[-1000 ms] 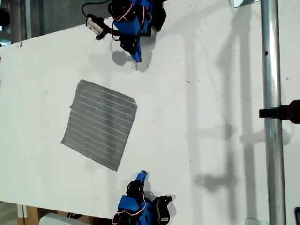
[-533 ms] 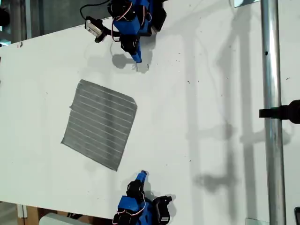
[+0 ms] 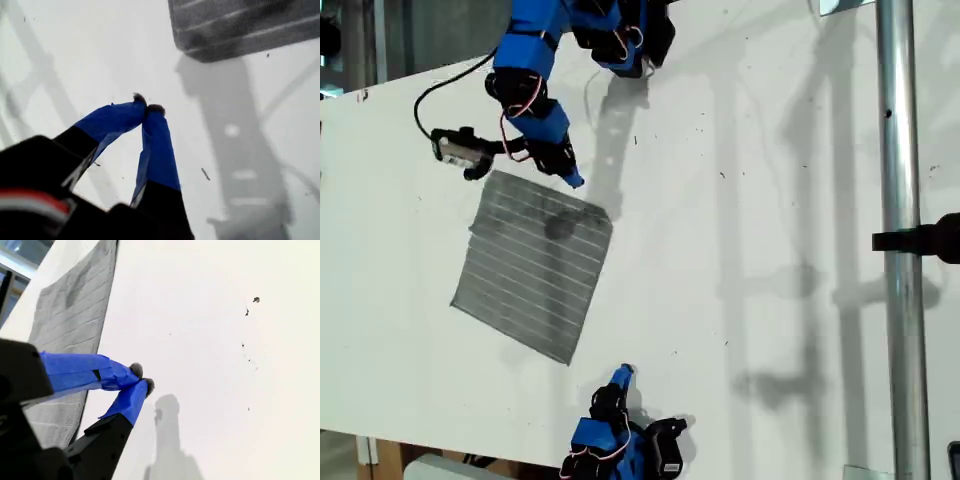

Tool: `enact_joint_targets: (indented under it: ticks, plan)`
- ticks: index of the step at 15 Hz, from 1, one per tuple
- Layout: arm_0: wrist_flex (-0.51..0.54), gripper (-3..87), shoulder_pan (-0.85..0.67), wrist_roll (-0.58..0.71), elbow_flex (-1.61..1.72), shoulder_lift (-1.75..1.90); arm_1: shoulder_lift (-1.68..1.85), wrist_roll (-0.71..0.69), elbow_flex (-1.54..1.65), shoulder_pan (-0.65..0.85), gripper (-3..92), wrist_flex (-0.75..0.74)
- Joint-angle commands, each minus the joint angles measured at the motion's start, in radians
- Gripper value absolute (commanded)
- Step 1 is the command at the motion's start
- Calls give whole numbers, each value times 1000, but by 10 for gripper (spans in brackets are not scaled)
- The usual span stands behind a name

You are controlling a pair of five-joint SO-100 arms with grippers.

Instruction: Grasp corners of a towel and fold twice.

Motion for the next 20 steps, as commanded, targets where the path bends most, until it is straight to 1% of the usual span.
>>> enact_joint_targets:
  ticks: [1, 2, 3, 4, 7, 10, 13, 18, 19, 20]
  plan:
    - [3, -15, 2, -6, 3, 3, -193, -144, -331, 6, 13, 23]
    - [3, -15, 2, -6, 3, 3, -278, -207, -402, 3, 155, 26]
    - [3, -15, 2, -6, 3, 3, -354, -261, -440, 5, 269, 23]
    - [3, -15, 2, -6, 3, 3, -430, -308, -462, 8, 316, 8]
    - [3, -15, 8, -6, 3, 3, -577, -357, -453, 63, 333, 5]
    - [3, -15, 3, -5, 3, 3, -678, -370, -402, 133, 336, -32]
    - [3, -15, 5, -6, 3, 3, -785, -365, -402, 167, 329, -71]
    - [3, -15, 0, -14, 3, 3, -979, -331, -468, 176, 282, -75]
    - [3, -15, 0, -14, 3, 3, -985, -330, -476, 173, 240, -71]
    - [3, -15, 0, -18, 3, 3, -983, -325, -477, 170, 93, -71]
